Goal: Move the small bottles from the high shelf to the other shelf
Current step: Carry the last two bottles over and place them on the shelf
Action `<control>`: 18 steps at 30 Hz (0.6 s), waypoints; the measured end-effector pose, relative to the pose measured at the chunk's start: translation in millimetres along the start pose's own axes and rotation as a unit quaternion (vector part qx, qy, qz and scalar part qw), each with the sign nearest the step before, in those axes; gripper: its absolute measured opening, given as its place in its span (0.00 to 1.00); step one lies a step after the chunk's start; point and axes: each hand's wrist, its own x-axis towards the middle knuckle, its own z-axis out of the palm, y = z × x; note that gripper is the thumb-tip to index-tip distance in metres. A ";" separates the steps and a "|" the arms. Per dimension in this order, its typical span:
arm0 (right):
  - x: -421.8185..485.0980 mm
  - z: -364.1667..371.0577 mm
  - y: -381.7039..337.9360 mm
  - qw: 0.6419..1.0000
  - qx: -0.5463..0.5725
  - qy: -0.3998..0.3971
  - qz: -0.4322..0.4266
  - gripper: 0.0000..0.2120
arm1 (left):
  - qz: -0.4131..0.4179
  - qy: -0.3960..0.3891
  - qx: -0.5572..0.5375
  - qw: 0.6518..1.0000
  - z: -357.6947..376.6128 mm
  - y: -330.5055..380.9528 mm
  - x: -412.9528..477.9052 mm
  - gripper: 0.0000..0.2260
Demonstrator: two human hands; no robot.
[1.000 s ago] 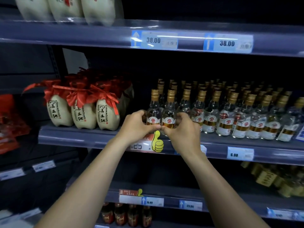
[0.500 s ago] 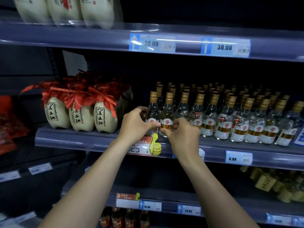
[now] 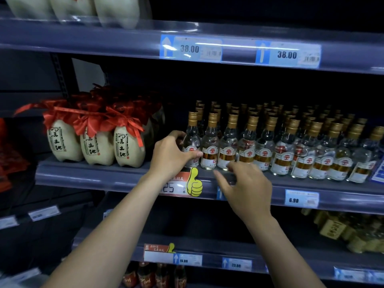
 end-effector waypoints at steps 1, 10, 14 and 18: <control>-9.5 -1.8 9.1 1.000 -0.018 -0.004 -0.010 0.20 | 0.000 0.002 0.002 1.000 1.1 -0.1 0.4 0.34; -32.4 16.1 29.3 0.998 -0.054 0.008 -0.016 0.24 | -0.009 -0.003 -0.001 1.000 5.1 -2.5 -0.9 0.39; -33.0 19.1 30.3 0.998 -0.051 0.027 -0.016 0.23 | -0.013 0.004 0.018 1.000 10.7 0.7 -2.8 0.43; -33.7 20.2 31.7 0.998 -0.045 0.043 -0.024 0.23 | -0.021 0.021 0.038 0.999 13.8 0.5 -3.0 0.40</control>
